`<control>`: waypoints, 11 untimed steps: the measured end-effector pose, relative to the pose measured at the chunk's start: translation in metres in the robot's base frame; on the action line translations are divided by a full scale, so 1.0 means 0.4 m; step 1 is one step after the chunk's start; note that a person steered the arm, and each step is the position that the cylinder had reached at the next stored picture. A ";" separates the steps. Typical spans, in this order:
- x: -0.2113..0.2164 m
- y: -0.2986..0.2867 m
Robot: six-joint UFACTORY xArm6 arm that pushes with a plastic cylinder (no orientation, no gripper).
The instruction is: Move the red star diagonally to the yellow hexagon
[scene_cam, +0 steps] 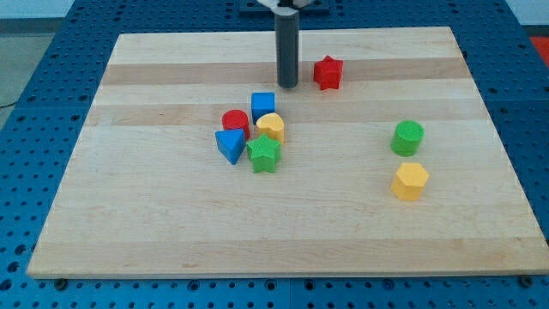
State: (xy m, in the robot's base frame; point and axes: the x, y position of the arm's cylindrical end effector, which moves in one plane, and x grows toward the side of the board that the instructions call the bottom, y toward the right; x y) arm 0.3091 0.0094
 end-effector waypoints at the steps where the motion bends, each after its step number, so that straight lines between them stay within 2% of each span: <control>1: -0.084 0.000; 2: -0.117 0.084; 3: -0.072 0.208; 4: -0.029 0.225; 6: -0.027 0.196; 7: -0.098 0.200; 11: 0.103 0.143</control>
State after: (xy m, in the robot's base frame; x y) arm 0.3504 0.0665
